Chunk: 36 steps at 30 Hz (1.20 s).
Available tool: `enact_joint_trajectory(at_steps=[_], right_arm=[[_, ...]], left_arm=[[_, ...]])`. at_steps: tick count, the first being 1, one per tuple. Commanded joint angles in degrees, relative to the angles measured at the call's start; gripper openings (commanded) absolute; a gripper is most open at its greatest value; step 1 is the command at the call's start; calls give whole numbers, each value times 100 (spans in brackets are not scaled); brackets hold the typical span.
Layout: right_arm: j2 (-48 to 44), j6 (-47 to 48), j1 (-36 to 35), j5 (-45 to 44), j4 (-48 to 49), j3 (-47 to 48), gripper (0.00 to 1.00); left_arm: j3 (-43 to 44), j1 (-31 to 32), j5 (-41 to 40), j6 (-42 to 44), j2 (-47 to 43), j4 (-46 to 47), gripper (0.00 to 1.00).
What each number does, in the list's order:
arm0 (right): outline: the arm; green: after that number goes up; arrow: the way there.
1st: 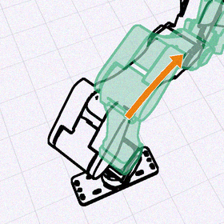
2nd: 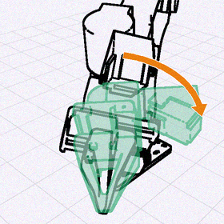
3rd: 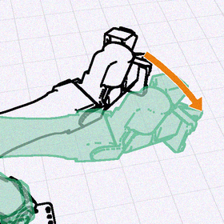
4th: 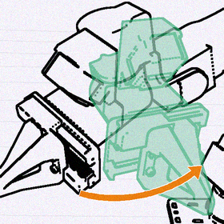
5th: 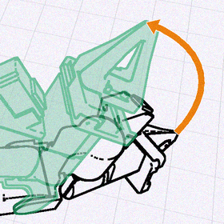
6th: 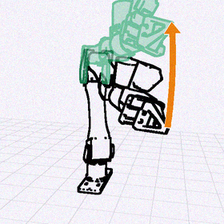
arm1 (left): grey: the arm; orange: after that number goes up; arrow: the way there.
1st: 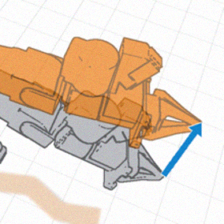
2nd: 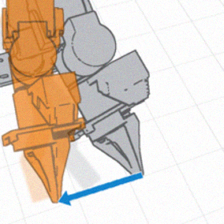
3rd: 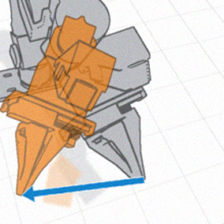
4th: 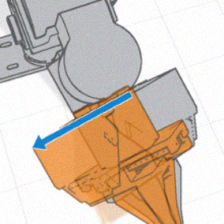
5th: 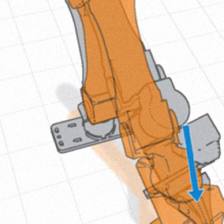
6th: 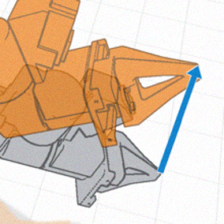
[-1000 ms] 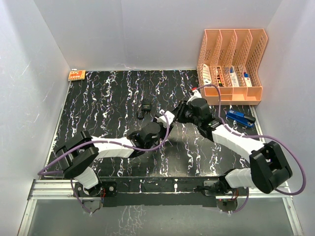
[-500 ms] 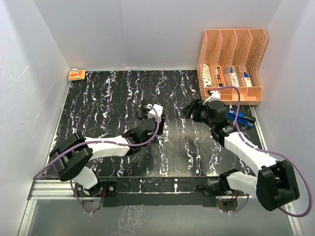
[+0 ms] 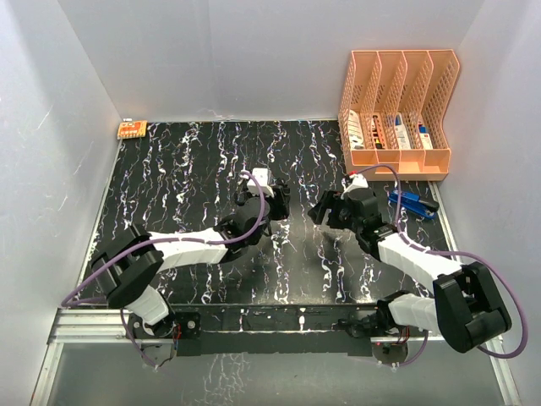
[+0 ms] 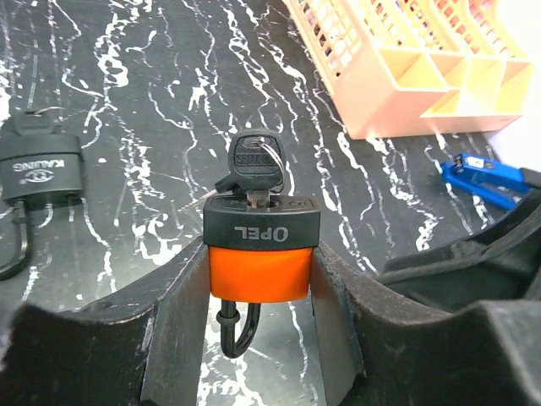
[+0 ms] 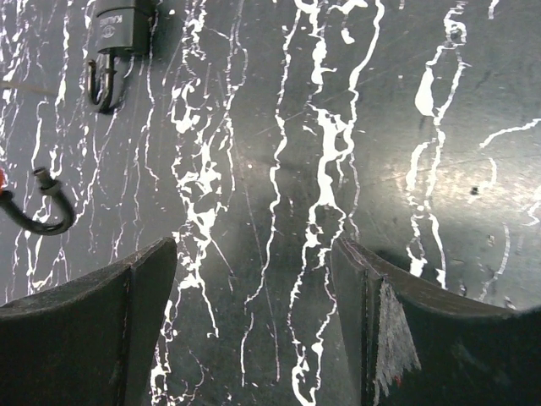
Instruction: Unlock with the key
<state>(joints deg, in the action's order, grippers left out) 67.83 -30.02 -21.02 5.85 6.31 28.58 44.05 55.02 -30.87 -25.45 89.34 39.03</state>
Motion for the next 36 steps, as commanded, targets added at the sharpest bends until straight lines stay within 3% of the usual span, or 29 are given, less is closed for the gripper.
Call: enact_joint_trajectory(at_steps=[1,14,32,36], right_arm=[[131,-82,-200,-123,683,85,73],[801,-369,-445,-92,1261,214,73],[1475,-658,-456,1049,2153,319,74],[1393,-665,-456,830,2033,289,74]], left_arm=[[297,5,62,-642,162,609,0],[403,4,477,-1164,418,863,0],[275,1,1033,-1657,589,1555,0],[211,1,974,-1650,559,1536,0]])
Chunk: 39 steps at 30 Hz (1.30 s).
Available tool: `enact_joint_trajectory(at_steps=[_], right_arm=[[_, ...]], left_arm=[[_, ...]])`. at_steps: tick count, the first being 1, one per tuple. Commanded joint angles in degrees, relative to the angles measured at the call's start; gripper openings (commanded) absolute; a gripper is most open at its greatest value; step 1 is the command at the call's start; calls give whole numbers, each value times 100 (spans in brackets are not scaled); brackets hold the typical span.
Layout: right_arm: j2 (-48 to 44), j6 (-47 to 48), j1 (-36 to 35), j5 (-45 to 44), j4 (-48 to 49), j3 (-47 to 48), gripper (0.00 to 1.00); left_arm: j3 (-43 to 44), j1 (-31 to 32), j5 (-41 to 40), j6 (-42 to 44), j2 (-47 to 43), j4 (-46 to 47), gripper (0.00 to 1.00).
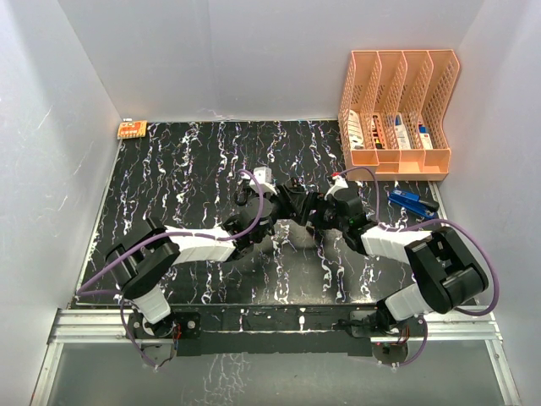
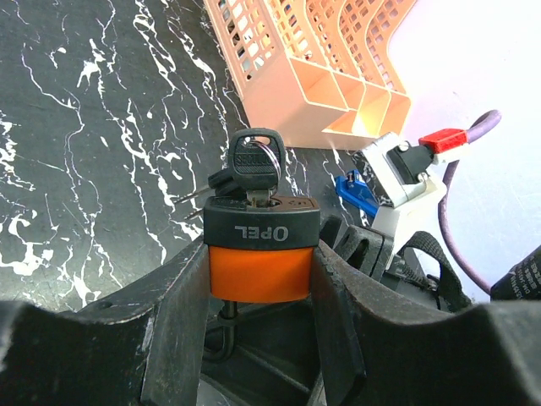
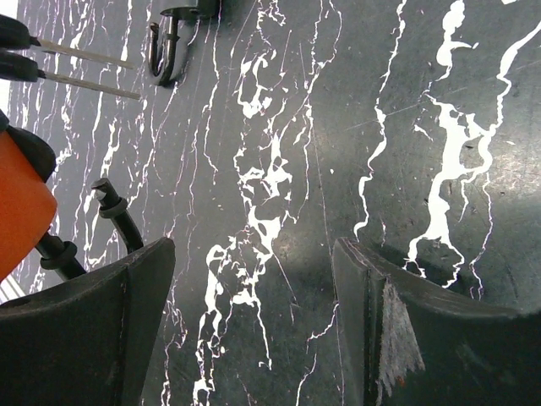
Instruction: Unlock with the key
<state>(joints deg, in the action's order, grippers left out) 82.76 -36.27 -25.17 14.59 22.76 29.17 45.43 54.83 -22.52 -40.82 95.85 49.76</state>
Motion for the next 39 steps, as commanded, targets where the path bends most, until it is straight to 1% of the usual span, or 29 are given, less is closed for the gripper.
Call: enact_joint_trajectory(at_steps=[1,4,8,11,14,15,17,18,19,20,26,35,39], right_arm=[[-159,-46,-37,-232,215,230,75],[-431,-46,-21,-812,-209,157,75],[-1003,-101,49,-1379,-636,-25,75],[-1576,-14,110,-1729,-961,-138,76],[-2099,141,153,-1893,-1160,-196,77],[-2266,206,153,-1908,-1224,-193,78],[-2511,321,156,-1915,-1335,-181,87],[-2600,388,157,-1922,-1402,-152,93],[-2652,441,158,-1945,-1480,-116,97],[-2683,516,154,-1952,-1558,-61,98],[-2631,718,153,-1822,-1819,139,98],[-2781,803,155,-1837,-1888,114,98],[-2804,815,153,-1822,-1916,115,98]], left_arm=[[49,19,41,-59,-158,412,0],[36,24,-419,170,-421,15,0],[223,10,-950,586,-667,-982,0],[327,-28,-1168,810,-735,-1558,0],[403,-103,-1220,953,-686,-2057,0],[406,-131,-1207,995,-625,-2198,0],[436,-210,-1145,1038,-513,-2445,0],[453,-254,-1096,1014,-460,-2569,0],[457,-314,-1026,984,-399,-2639,0],[470,-366,-958,938,-330,-2704,0],[723,-558,-641,758,238,-2790,0],[1768,-683,-180,665,1377,-3026,0],[2031,-709,27,600,1706,-3053,0]])
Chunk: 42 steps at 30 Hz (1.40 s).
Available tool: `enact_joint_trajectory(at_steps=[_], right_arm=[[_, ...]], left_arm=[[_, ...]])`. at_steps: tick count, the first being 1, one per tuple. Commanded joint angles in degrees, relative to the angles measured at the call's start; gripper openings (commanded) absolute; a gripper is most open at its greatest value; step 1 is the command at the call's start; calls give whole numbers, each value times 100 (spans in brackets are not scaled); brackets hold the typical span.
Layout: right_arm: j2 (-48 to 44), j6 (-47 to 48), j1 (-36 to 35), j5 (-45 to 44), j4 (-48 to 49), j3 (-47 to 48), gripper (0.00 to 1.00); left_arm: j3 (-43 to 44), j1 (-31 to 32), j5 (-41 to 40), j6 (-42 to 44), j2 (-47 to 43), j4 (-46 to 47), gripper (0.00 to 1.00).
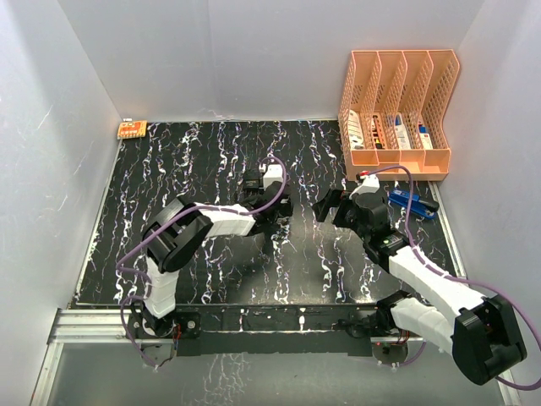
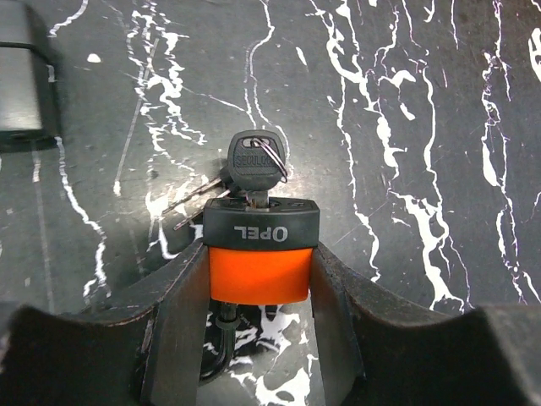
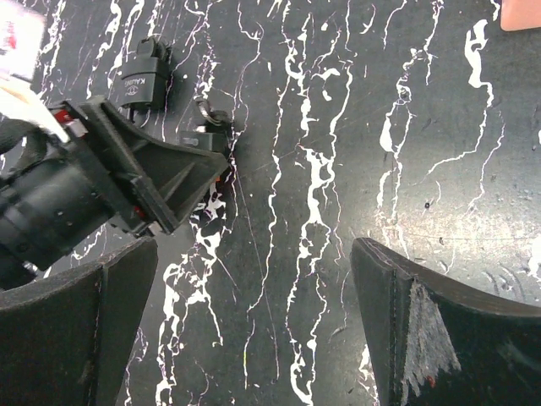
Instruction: Unlock with the key
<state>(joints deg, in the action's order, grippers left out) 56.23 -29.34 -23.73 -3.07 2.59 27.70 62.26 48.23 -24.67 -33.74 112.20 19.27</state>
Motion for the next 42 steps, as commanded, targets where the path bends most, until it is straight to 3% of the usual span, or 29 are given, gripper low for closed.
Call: enact_joint_trajectory(at_steps=[1,5,9,13,16,21,27,36,42], right_arm=[[-152,126,15,-58,101,262,98],[-118,138,17,-51,101,278,98],[-68,139,17,-10,103,305,98],[-42,139,21,13,119,314,98],[-76,148,21,-10,119,315,98],[-86,166,17,-79,95,290,98],[-59,142,21,-231,3,236,98],[-439,54,17,-306,-130,-56,98],[-714,-37,17,-230,-238,-204,98]], left_arm=[[401,-55,277,-109,138,-16,0],[593,-61,443,-112,319,-111,23],[647,-73,467,-99,331,-155,55],[682,-75,471,-18,221,-201,74],[668,-72,399,98,-27,-224,96],[354,-72,-171,287,-1050,-321,98],[-1113,-53,-780,519,-2992,213,98],[-3042,61,-2165,124,-5420,-618,98],[-3799,88,-2286,-284,-6295,-955,98]])
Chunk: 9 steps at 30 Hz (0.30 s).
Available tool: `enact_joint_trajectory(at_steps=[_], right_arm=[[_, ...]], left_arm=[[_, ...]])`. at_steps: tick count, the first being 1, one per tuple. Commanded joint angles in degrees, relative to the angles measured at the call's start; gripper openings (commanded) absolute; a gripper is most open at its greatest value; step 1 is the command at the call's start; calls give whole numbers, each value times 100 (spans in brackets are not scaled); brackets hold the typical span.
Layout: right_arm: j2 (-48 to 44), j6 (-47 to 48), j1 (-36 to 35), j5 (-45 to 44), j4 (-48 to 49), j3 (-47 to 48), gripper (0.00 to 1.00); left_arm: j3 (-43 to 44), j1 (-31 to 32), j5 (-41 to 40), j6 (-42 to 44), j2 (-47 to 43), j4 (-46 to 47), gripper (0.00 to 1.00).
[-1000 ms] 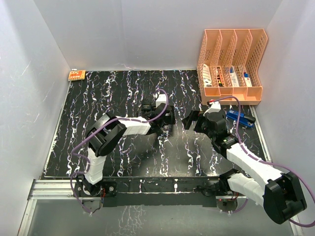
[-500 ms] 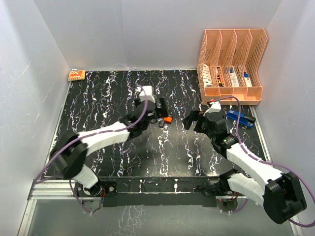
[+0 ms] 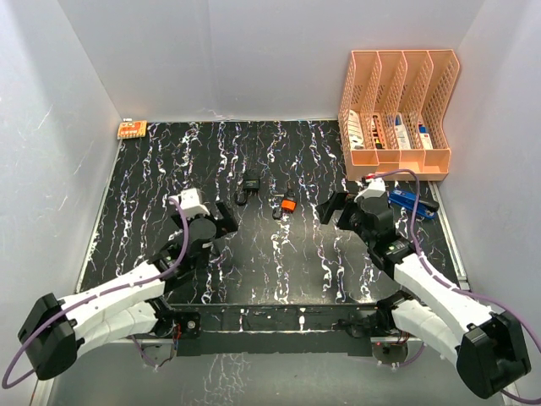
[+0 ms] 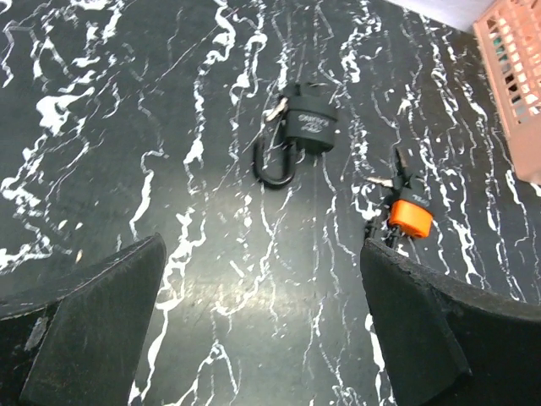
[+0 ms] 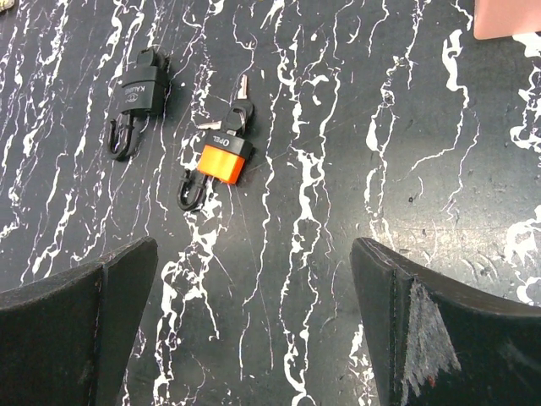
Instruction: Unlock with the key
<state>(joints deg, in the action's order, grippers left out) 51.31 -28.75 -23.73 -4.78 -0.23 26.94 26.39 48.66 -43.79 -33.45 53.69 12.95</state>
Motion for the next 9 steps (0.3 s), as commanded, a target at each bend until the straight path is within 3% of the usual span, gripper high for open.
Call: enact_joint_trajectory(at_steps=[1,9], right_arm=[[-271,-110,17,-33,34,-160,98],[-514,-131,21,-51,-73,-200,98]], left_arm=[[-277,42,-383,-329,-527,-335,98],[-317,50,-562,-461,-605,-488,99]])
